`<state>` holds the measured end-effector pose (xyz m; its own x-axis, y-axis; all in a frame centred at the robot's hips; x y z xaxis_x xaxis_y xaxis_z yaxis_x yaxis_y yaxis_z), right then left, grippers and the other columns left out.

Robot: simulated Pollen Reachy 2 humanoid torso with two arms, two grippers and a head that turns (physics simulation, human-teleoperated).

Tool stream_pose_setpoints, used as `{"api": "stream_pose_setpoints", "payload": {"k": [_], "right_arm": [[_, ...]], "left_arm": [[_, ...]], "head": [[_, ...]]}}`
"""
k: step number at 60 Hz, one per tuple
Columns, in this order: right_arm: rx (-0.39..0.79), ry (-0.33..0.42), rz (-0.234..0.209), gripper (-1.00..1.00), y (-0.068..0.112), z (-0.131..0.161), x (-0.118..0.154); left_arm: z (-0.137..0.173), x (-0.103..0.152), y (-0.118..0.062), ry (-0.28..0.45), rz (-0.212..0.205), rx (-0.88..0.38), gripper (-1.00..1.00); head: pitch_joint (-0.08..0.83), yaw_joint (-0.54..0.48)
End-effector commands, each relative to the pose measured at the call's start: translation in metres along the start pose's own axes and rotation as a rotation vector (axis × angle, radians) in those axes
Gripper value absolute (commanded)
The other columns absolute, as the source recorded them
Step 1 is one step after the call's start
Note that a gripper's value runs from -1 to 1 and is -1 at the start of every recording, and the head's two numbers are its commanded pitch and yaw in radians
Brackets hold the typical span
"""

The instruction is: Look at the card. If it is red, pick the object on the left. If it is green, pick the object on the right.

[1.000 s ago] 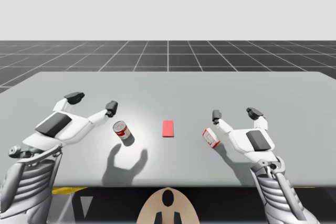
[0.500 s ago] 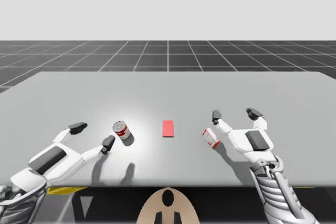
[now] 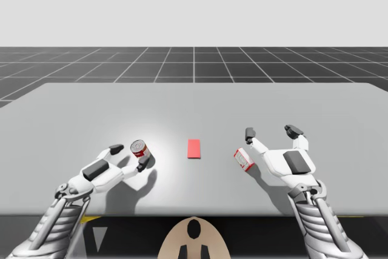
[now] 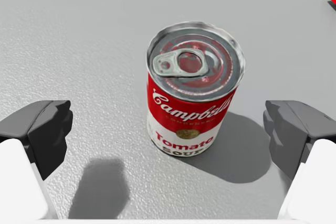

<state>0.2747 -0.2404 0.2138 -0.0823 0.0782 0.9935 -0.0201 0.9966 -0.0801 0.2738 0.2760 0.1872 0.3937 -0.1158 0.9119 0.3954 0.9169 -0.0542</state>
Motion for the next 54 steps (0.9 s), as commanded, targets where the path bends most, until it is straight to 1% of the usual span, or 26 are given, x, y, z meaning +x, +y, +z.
{"api": "stream_pose_setpoints", "payload": {"k": [1,5,8,11,14,22,24,25,26,27,28,31,32,35,41,42,44,45,48,49,52,53,54], "right_arm": [[-0.003,-0.001,-0.001,-1.0,0.001,0.0,0.0],[-0.004,-0.002,0.001,-1.0,0.001,0.0,0.0],[-0.005,-0.003,0.003,-1.0,0.0,0.0,0.0],[-0.004,-0.003,0.005,-1.0,0.0,0.0,-0.001],[-0.003,-0.004,0.006,-1.0,0.0,0.0,-0.001],[-0.002,-0.012,0.007,-1.0,0.0,0.0,0.0],[-0.002,-0.013,0.007,-1.0,0.0,0.0,0.0],[-0.003,-0.013,0.007,-1.0,0.0,0.0,0.001],[-0.003,-0.013,0.008,-1.0,0.0,0.0,0.001],[-0.003,-0.013,0.008,-1.0,0.0,0.0,0.001],[-0.002,-0.013,0.008,-1.0,0.0,0.0,0.001],[-0.002,-0.014,0.009,-1.0,0.0,0.0,0.001],[-0.003,-0.014,0.01,-1.0,0.0,0.0,0.001],[-0.003,-0.015,0.01,-1.0,0.0,0.0,0.001],[-0.004,-0.015,0.01,-1.0,0.0,0.0,0.001],[-0.003,-0.014,0.01,-1.0,0.0,0.0,0.001],[-0.003,-0.013,0.01,-1.0,0.0,0.0,0.001],[-0.003,-0.012,0.01,-1.0,0.0,0.0,0.001],[-0.003,-0.011,0.008,-1.0,0.0,0.0,0.0],[-0.003,-0.009,0.008,-1.0,0.001,0.0,0.0],[-0.002,-0.008,0.008,-1.0,0.001,0.0,0.0],[-0.002,-0.008,0.008,-1.0,0.001,0.0,0.0],[-0.001,-0.008,0.008,-1.0,0.001,0.0,0.0]], "left_arm": [[-0.024,0.007,0.0,0.039,0.025,-0.02,-1.0],[-0.03,0.008,-0.001,0.051,0.035,-0.021,-1.0],[-0.035,0.009,-0.001,0.06,0.05,-0.026,-1.0],[-0.039,0.009,-0.001,0.06,0.054,-0.019,-1.0],[-0.044,0.01,-0.001,0.061,0.067,-0.018,-1.0],[-0.048,0.009,-0.001,0.056,0.064,-0.008,-0.98],[-0.047,0.008,-0.001,0.054,0.065,-0.003,-0.75],[-0.047,0.007,0.0,0.052,0.065,0.001,0.09],[-0.046,0.007,0.0,0.052,0.066,0.0,0.73],[-0.046,0.006,0.0,0.053,0.066,0.0,0.79],[-0.045,0.006,0.0,0.055,0.069,-0.002,0.94],[-0.045,0.005,0.0,0.055,0.071,-0.002,0.96],[-0.045,0.004,0.0,0.057,0.07,-0.002,1.0],[-0.045,0.004,-0.001,0.059,0.068,-0.004,1.0],[-0.045,0.003,0.0,0.064,0.075,-0.013,1.0],[-0.044,0.003,0.0,0.064,0.073,-0.013,1.0],[-0.044,0.003,0.0,0.065,0.074,-0.014,1.0],[-0.044,0.003,0.0,0.064,0.074,-0.014,1.0],[-0.044,0.002,0.0,0.064,0.073,-0.015,1.0],[-0.044,0.002,0.0,0.064,0.075,-0.015,1.0],[-0.044,0.002,-0.001,0.065,0.073,-0.015,1.0],[-0.044,0.002,-0.001,0.065,0.073,-0.016,1.0],[-0.044,0.002,-0.001,0.065,0.073,-0.016,1.0]], "head": [[0.683,0.35],[0.686,0.35],[0.686,0.35],[0.687,0.35],[0.688,0.34],[0.683,0.34],[0.681,0.34],[0.679,0.34],[0.678,0.34],[0.677,0.34],[0.675,0.34],[0.672,0.34],[0.667,0.34],[0.657,0.34],[0.603,0.35],[0.577,0.35],[0.556,0.35],[0.522,0.35],[0.49,0.35],[0.459,0.35],[0.429,0.35],[0.399,0.35],[0.39,0.35]]}}
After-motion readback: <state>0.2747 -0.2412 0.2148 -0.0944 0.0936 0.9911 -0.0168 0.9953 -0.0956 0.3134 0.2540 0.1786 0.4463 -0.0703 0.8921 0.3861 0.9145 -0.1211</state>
